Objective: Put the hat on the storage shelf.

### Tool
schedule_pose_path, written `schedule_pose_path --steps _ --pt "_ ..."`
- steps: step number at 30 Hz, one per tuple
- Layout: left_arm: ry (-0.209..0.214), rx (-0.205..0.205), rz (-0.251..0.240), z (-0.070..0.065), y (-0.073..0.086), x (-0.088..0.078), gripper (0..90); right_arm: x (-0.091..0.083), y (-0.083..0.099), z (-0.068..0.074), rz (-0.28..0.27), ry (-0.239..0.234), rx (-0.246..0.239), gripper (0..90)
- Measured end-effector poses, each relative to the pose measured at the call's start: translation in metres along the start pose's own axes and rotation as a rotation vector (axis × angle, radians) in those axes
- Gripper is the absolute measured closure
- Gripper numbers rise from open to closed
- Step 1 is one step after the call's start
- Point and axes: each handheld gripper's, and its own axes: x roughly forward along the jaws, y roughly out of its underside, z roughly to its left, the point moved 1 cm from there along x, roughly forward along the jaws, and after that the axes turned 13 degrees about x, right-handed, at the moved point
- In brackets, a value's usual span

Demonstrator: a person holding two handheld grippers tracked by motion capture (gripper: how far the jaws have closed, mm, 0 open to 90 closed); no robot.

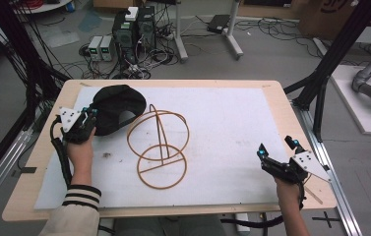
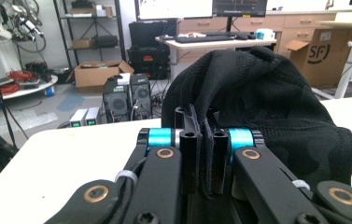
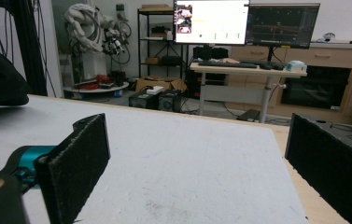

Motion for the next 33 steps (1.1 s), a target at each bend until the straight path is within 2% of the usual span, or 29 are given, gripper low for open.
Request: schedule_pose_path --steps 4,15,23,26,33 --pt "-0.005 -0.012 -0.041 0.001 -0.012 -0.004 87.1 0.0 0.0 0.0 0.0 0.0 0.002 6.0" --pt "-0.014 -0.012 -0.097 0.002 -0.035 -0.011 87.2 0.0 -0.001 0.001 -0.007 -0.002 0.003 6.0" --pt "-0.022 -0.019 -0.117 0.003 -0.051 -0.017 87.2 -0.001 -0.002 0.001 -0.007 -0.001 0.016 6.0" --pt "-0.021 -0.009 -0.135 0.004 -0.063 -0.021 87.2 -0.001 -0.002 0.0 -0.01 -0.002 0.014 6.0" --pt "-0.029 -0.009 -0.158 0.005 -0.078 -0.028 87.2 -0.001 -0.003 0.0 -0.016 -0.003 0.015 6.0"
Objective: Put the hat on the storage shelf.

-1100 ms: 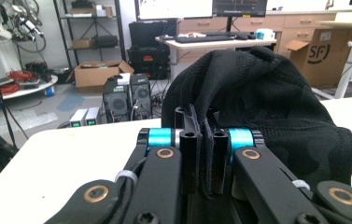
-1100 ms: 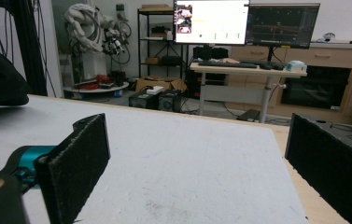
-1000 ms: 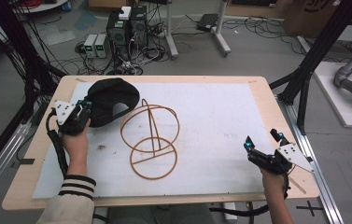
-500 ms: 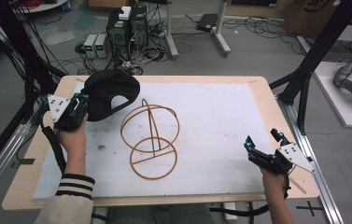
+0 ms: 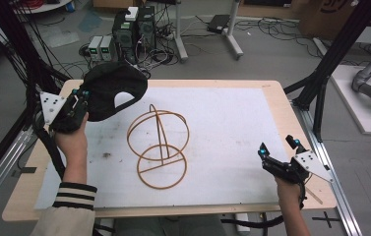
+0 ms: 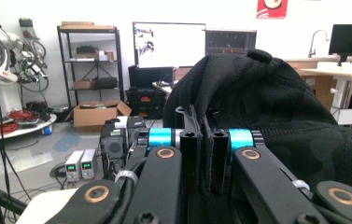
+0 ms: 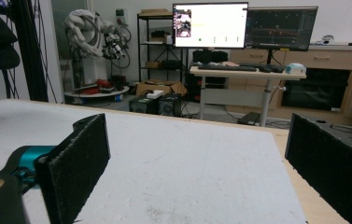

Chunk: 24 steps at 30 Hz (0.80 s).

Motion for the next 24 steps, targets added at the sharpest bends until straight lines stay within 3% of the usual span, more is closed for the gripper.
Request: schedule_pose_path --steps 24 --pt "0.039 -0.02 -0.103 -0.012 -0.068 -0.033 87.2 0.0 -0.001 0.001 -0.007 -0.003 0.012 6.0"
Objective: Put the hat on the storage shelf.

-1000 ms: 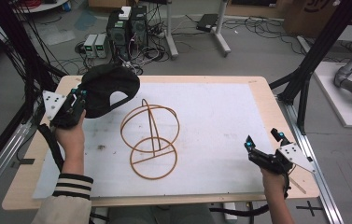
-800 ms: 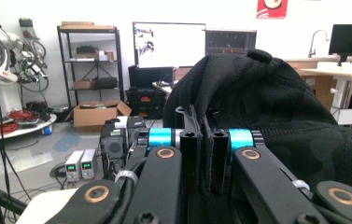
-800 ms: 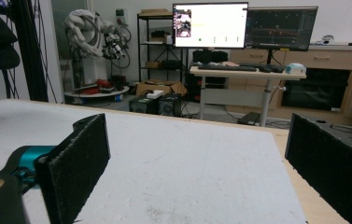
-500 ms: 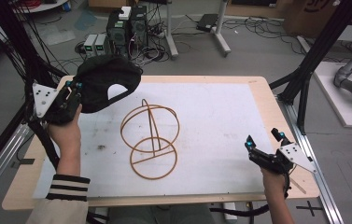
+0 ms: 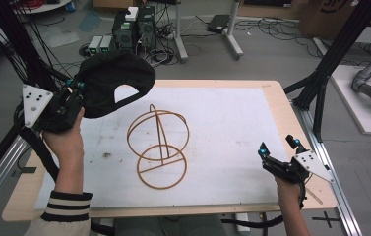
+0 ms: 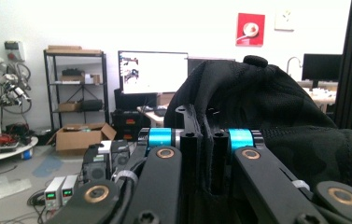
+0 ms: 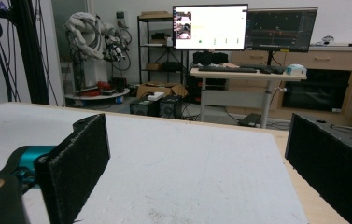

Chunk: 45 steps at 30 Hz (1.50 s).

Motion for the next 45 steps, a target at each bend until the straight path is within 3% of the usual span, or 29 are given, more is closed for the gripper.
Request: schedule_pose_path --steps 12,17,23,36,45 --pt "0.058 -0.034 -0.07 -0.02 -0.032 -0.023 87.3 0.001 -0.001 0.0 -0.008 -0.001 -0.002 6.0" --pt "0.087 -0.055 -0.095 -0.029 -0.039 -0.032 87.3 0.001 0.0 0.0 -0.008 -0.004 -0.002 6.0" --pt "0.108 -0.051 -0.109 -0.039 -0.045 -0.041 87.3 0.001 0.0 0.0 -0.003 -0.001 0.003 6.0" --pt "0.169 -0.03 -0.092 -0.066 -0.041 -0.051 87.3 0.001 -0.001 -0.001 -0.007 -0.002 -0.003 6.0" --pt "0.17 0.005 -0.06 -0.078 -0.031 -0.055 87.2 0.001 -0.001 0.0 -0.006 0.002 -0.002 6.0"
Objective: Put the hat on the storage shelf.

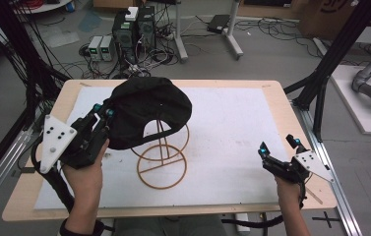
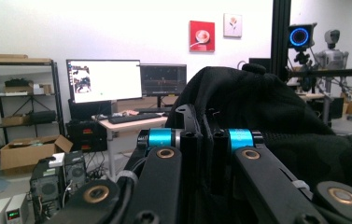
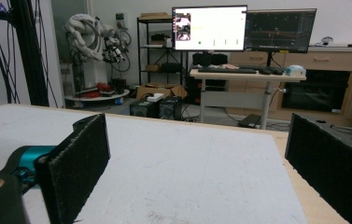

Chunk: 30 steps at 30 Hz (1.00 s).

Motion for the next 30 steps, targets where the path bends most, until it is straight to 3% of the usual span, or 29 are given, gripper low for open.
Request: schedule_pose_path --steps 20,26,30 --pt "0.006 -0.012 0.053 -0.003 0.017 0.007 83.8 0.0 0.0 0.0 -0.001 0.0 0.001 6.0" --pt "0.029 -0.008 0.074 -0.005 0.021 0.009 83.6 0.0 -0.001 -0.001 -0.004 0.001 -0.002 6.0" --pt "0.038 -0.01 0.071 -0.006 0.021 0.01 78.1 0.0 -0.001 -0.001 -0.005 0.003 0.003 6.0"
